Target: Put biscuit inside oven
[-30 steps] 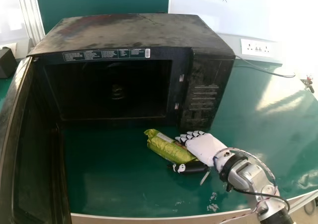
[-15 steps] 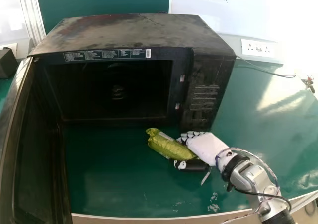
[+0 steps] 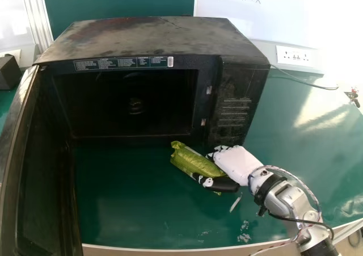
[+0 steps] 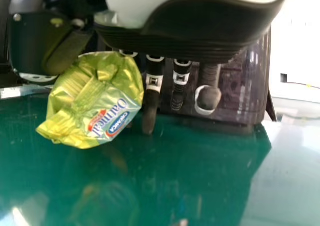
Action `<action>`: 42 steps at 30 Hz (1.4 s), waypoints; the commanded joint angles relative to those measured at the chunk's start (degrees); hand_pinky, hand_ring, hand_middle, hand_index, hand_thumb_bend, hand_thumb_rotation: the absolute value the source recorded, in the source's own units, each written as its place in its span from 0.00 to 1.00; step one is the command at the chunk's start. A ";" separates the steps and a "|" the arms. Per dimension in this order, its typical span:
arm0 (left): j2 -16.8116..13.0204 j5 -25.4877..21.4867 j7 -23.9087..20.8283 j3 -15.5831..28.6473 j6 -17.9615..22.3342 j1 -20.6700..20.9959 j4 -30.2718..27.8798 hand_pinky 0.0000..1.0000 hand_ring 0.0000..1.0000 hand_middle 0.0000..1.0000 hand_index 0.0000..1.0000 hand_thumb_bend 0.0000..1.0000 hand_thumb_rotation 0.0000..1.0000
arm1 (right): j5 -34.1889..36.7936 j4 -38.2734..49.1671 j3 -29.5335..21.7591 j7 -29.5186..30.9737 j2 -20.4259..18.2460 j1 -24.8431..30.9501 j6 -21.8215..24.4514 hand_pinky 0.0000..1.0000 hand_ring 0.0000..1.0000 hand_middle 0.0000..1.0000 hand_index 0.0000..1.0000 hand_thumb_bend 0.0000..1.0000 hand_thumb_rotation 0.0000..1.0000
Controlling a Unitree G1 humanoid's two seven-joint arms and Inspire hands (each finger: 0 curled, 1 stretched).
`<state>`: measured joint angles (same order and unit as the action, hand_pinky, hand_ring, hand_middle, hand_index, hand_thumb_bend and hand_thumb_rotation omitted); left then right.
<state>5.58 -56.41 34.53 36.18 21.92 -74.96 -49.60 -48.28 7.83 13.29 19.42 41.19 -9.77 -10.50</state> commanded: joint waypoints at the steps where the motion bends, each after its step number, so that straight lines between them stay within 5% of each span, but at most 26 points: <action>1: 4.03 1.59 -1.53 -1.09 1.40 0.45 -1.09 0.68 0.74 0.83 0.84 0.76 0.55 | 0.20 -0.74 0.87 1.75 0.70 1.81 -0.10 0.00 0.00 0.00 0.13 0.41 0.00; 8: 3.35 3.30 -2.74 -2.60 4.45 0.23 -0.11 0.67 0.73 0.83 0.84 0.76 0.54 | 0.40 -0.30 0.83 1.94 0.62 2.18 0.31 0.00 0.00 0.00 0.04 0.22 0.00; 18: 1.96 1.93 -2.43 -3.58 4.77 -0.74 0.31 0.67 0.73 0.82 0.83 0.76 0.53 | 2.17 0.70 0.05 1.57 0.59 2.47 0.25 0.00 0.00 0.00 0.05 0.43 0.00; 29: 1.21 1.47 -1.80 -3.38 4.56 -0.11 0.88 0.67 0.74 0.83 0.84 0.75 0.62 | 8.15 13.14 -3.27 7.28 0.16 4.58 1.07 0.00 0.00 0.00 0.07 0.33 0.00; 32: 1.35 1.92 -2.09 -3.58 4.49 -0.08 0.72 0.65 0.72 0.82 0.83 0.75 0.61 | 9.75 15.96 -4.13 7.20 -0.54 5.13 0.17 0.00 0.00 0.00 0.06 0.22 0.00; 34: 1.18 1.83 -1.85 -3.55 4.57 0.09 0.97 0.63 0.70 0.81 0.82 0.75 0.61 | 10.73 17.53 -4.35 7.62 -0.96 5.41 0.19 0.00 0.00 0.00 0.06 0.04 0.00; 38: 1.29 1.84 -2.34 -3.65 4.28 -0.17 0.75 0.65 0.71 0.81 0.83 0.76 0.63 | 11.84 20.38 -4.47 9.60 -1.66 5.78 1.53 0.00 0.00 0.00 0.07 0.00 0.00; 39: 1.21 1.92 -2.37 -3.64 4.31 -0.05 0.76 0.65 0.71 0.82 0.83 0.76 0.62 | 11.75 20.80 -4.41 9.86 -1.90 5.76 1.73 0.00 0.00 0.00 0.07 0.21 0.00; 42: 0.89 2.12 -2.10 -3.46 4.68 0.60 1.15 0.65 0.71 0.82 0.83 0.76 0.63 | 11.58 21.88 -4.16 10.64 -2.56 5.55 2.32 0.00 0.00 0.00 0.07 0.36 0.00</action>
<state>5.40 -54.63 32.40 32.89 26.23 -74.88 -49.00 -37.24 28.54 9.32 29.67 39.19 -3.99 -8.59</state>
